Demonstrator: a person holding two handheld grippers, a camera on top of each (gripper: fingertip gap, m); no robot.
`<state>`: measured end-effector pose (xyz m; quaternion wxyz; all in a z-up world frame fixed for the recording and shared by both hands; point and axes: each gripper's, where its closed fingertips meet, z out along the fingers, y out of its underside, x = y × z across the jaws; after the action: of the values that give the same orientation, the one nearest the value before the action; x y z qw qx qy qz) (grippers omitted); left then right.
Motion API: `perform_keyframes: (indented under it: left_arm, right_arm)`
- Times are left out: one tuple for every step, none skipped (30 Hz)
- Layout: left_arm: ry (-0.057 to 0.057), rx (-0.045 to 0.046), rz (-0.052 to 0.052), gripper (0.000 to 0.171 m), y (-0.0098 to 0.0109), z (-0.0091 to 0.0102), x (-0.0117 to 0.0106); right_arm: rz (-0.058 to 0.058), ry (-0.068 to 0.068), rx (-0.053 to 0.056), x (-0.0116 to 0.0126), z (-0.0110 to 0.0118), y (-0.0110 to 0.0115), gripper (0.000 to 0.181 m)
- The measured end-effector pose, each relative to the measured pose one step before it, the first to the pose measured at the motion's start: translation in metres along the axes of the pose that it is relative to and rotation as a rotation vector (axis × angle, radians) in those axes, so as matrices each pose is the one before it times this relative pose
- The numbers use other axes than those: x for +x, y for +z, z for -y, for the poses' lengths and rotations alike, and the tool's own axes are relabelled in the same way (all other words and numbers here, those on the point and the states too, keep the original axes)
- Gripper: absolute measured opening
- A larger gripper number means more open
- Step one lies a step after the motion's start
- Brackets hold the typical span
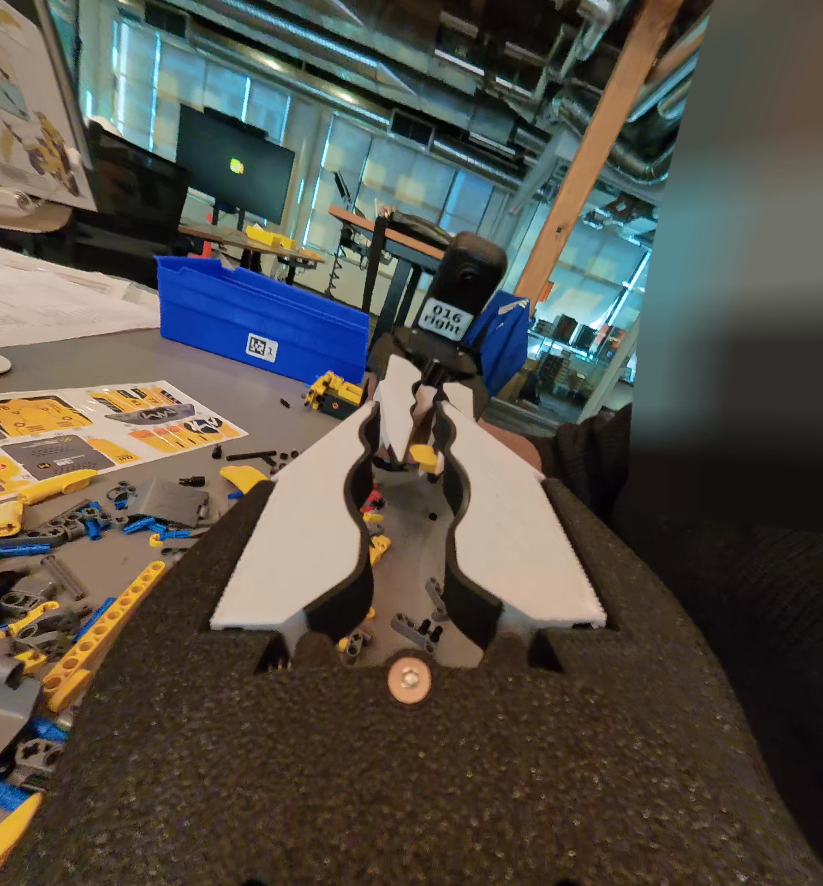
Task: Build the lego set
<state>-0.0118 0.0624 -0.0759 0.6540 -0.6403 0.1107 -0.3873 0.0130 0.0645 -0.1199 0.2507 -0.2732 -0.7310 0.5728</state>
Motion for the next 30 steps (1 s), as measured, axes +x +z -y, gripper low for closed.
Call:
perform_keyframes:
  left_arm:
    - [0.0033,-0.02293,-0.0027,0.022,0.00210,-0.00390,0.00065]
    - [0.0021,-0.02264,-0.0055,0.022,0.00200,-0.00371,0.00097]
    - [0.0018,-0.02016,-0.0106,0.022,0.00169,-0.00333,0.00171]
    - [-0.0024,-0.01933,-0.0104,0.023,0.00154,-0.00324,0.00140]
    - [-0.0080,-0.01785,-0.0086,0.022,0.00148,-0.00319,0.00067]
    - [-0.0125,-0.01487,-0.0132,0.022,0.00153,-0.00292,0.00107]
    - [-0.0157,-0.01503,-0.0206,0.022,0.00183,-0.00290,0.00203]
    - [-0.0128,-0.01444,-0.0176,0.022,0.00202,-0.00274,0.00180]
    - [-0.0066,-0.01352,-0.0107,0.023,0.00194,-0.00263,0.00131]
    - [-0.0015,-0.01420,-0.0079,0.023,0.00182,-0.00245,0.00125]
    - [-0.0008,-0.01321,-0.0035,0.023,0.00184,-0.00239,0.00059]
    - [-0.0070,-0.01153,-0.0018,0.022,0.00151,-0.00232,-0.00026]
    - [-0.0144,-0.00740,-0.0046,0.022,0.00115,-0.00169,-0.00036]
    - [-0.0214,-0.00090,-0.0087,0.022,0.00072,-0.00083,-0.00028]
    - [-0.0255,0.00518,-0.0145,0.022,0.00019,0.00013,0.00028]
    - [-0.0274,0.00931,-0.0202,0.022,-0.00039,0.00089,0.00110]
    - [-0.0277,0.01129,-0.0239,0.022,-0.00071,0.00122,0.00159]
    - [-0.0267,0.01165,-0.0175,0.022,-0.00098,0.00131,0.00056]
    - [-0.0194,0.01059,-0.0048,0.021,-0.00124,0.00128,-0.00096]
    - [-0.0019,0.00796,0.0073,0.021,-0.00120,0.00151,-0.00140]
    - [0.0182,0.00198,0.0183,0.018,-0.00113,0.00083,-0.00145]
    - [0.0260,-0.00440,0.0214,0.011,-0.00080,0.00004,-0.00133]
    - [0.0196,-0.00400,0.0176,0.006,-0.00060,-0.00028,-0.00124]
    - [0.0071,-0.00208,0.0071,0.004,-0.00019,-0.00020,-0.00062]
    - [-0.0035,-0.00078,-0.0050,0.004,0.00010,-0.00020,0.00047]
    - [-0.0084,-0.00080,-0.0077,0.004,0.00023,-0.00030,0.00053]
    - [-0.0062,-0.00153,-0.0020,0.004,0.00019,-0.00046,-0.00028]
    - [-0.0008,-0.00038,0.0012,0.004,0.00003,-0.00010,-0.00023]
    - [0.0028,0.00011,0.0021,0.003,-0.00015,0.00010,-0.00001]
    - [0.0026,-0.00082,0.0030,0.003,-0.00009,-0.00005,-0.00030]
  right_arm:
    - [0.0036,-0.0297,-0.0169,-0.00312,-0.00172,0.00126,0.015]
    - [0.0020,-0.0222,-0.0117,-0.00237,-0.00081,0.00079,0.015]
    - [-0.0021,-0.0217,-0.0057,-0.00146,0.00025,0.00022,0.015]
    - [-0.0039,-0.0247,0.0009,-0.00132,0.00111,-0.00045,0.015]
    - [-0.0064,-0.0236,0.0022,-0.00075,0.00126,-0.00065,0.015]
    - [-0.0109,-0.0196,-0.0023,0.00040,0.00057,-0.00063,0.015]
    - [-0.0133,-0.0169,-0.0070,0.00096,-0.00024,-0.00067,0.015]
    - [-0.0153,-0.0168,-0.0076,0.00137,-0.00038,-0.00059,0.015]
    - [-0.0137,-0.0173,-0.0042,0.00103,0.00002,-0.00049,0.015]
    - [-0.0093,-0.0156,-0.0028,0.00043,0.00021,-0.00041,0.015]
    - [-0.0063,-0.0127,-0.0022,0.00008,0.00019,-0.00020,0.015]
    - [-0.0046,-0.0107,-0.0012,-0.00020,0.00040,-0.00023,0.015]
    - [-0.0060,-0.0117,-0.0025,0.00002,0.00013,0.00000,0.015]
    - [-0.0106,-0.0156,-0.0060,0.00064,-0.00026,0.00001,0.015]
    - [-0.0144,-0.0207,-0.0096,0.00091,-0.00092,0.00013,0.015]
    - [-0.0142,-0.0233,-0.0104,0.00072,-0.00102,0.00019,0.015]
    - [-0.0138,-0.0232,-0.0091,0.00062,-0.00080,0.00040,0.014]
    - [-0.0139,-0.0225,-0.0079,0.00058,-0.00061,0.00031,0.015]
    - [-0.0100,-0.0211,-0.0051,0.00001,-0.00024,0.00028,0.015]
    - [-0.0076,-0.0178,-0.0044,-0.00013,-0.00026,0.00046,0.015]
    - [-0.0076,-0.0138,-0.0043,0.00002,-0.00035,0.00036,0.015]
    - [-0.0044,-0.0102,-0.0022,-0.00008,-0.00016,0.00041,0.015]
    - [-0.0018,-0.0059,-0.0011,-0.00021,-0.00012,0.00032,0.015]
    - [-0.0007,-0.0024,-0.0009,-0.00018,-0.00024,0.00026,0.015]
    - [-0.0002,-0.0005,-0.0002,-0.00015,-0.00017,0.00025,0.015]
    - [-0.0003,0.0004,0.0003,-0.00004,-0.00004,0.00005,0.015]
    - [-0.0005,0.0004,0.0003,0.00012,-0.00010,0.00008,0.015]
    - [-0.0002,0.0006,0.0006,-0.00001,0.00004,-0.00009,0.015]
    - [0.0003,0.0013,0.0017,-0.00002,0.00027,0.00004,0.014]
    - [0.0006,0.0015,0.0024,-0.00007,0.00041,-0.00015,0.015]
